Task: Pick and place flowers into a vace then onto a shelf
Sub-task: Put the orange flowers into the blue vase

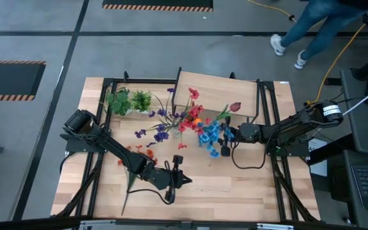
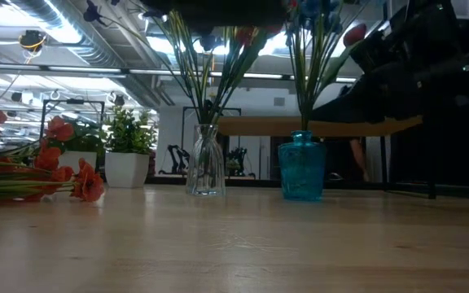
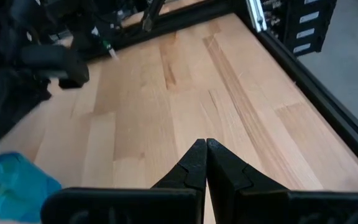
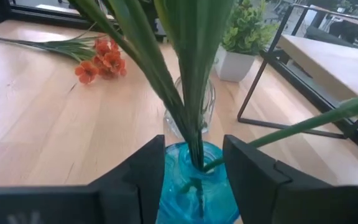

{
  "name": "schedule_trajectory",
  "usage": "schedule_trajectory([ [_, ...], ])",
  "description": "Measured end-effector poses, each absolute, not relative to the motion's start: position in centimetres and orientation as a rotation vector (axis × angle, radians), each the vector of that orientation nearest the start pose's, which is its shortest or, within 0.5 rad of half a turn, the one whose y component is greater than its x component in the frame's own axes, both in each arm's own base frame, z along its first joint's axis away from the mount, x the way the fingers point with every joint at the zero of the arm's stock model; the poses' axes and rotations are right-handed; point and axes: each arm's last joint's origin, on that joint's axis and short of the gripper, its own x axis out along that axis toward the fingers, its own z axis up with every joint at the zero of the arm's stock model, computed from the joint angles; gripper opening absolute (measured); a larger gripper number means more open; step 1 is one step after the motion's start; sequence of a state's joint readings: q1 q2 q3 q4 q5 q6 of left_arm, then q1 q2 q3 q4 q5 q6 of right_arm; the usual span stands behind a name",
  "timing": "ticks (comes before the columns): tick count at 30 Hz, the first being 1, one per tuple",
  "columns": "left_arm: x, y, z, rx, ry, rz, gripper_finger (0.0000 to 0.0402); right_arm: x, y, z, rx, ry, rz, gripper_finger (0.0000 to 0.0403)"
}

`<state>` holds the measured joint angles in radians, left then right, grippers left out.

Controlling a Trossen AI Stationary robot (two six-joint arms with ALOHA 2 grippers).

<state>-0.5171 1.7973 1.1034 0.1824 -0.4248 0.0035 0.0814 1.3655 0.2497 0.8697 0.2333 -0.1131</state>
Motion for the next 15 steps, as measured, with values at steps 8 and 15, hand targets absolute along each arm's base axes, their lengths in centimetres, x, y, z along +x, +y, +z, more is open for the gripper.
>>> schedule_trajectory([
  [8,33.7,-17.9,20.1,0.162,0.544,-0.075,0.0006,21.5,1.1,15.3,-0.159,0.258,-0.142,0.0166],
  [15,32.5,-18.0,21.5,0.167,0.559,-0.086,0.0006,20.1,1.1,15.8,-0.134,0.345,-0.137,0.0166],
])
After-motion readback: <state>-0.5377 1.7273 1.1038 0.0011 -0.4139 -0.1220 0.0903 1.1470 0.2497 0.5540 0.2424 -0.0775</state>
